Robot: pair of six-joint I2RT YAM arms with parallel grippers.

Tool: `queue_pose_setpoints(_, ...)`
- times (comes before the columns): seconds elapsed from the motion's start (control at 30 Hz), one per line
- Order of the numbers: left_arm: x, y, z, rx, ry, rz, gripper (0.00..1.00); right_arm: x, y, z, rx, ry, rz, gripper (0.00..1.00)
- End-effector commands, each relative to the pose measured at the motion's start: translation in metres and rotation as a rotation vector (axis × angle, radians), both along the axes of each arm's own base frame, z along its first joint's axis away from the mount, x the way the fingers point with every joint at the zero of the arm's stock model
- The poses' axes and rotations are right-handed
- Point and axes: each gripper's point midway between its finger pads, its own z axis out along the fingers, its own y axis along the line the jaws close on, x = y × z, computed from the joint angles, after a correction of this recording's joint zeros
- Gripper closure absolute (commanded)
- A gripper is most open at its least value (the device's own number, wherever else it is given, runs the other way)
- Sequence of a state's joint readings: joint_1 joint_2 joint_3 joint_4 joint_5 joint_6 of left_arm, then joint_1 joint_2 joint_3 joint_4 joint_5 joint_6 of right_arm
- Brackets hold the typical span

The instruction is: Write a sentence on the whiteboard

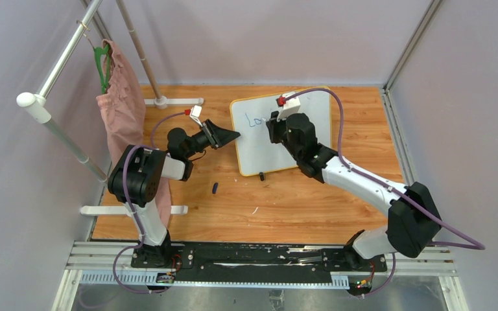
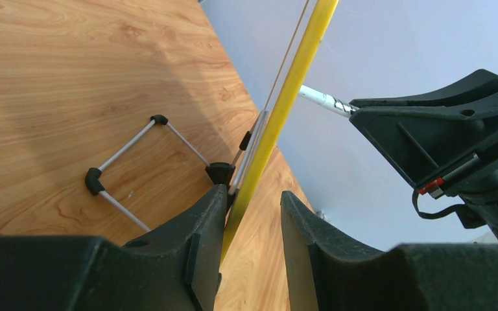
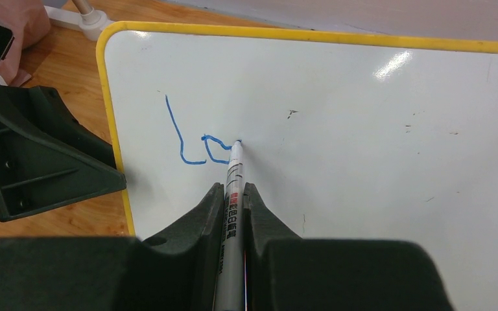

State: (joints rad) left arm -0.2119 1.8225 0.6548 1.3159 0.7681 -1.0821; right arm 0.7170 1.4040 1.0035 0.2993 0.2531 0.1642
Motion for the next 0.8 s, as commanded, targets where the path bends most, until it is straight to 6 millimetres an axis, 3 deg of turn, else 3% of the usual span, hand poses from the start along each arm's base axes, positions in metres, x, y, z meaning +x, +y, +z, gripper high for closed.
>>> queue_pose_setpoints(0.0,-0.003,-0.003,0.014,-0.011,-0.068,-0.024,0.59,0.007,0.000,0.011,0.029,-0.015,-0.011,1.00)
queue_pose_setpoints(0.47,-0.004,-0.003,0.015,-0.013,-0.070,-0.025,0.59,-0.005,-0.016,-0.013,-0.002,0.027,-0.046,1.00)
queue_pose_setpoints(0.77,-0.004,-0.003,0.015,-0.014,-0.068,-0.027,0.59,-0.006,-0.020,-0.018,-0.007,0.035,-0.054,1.00)
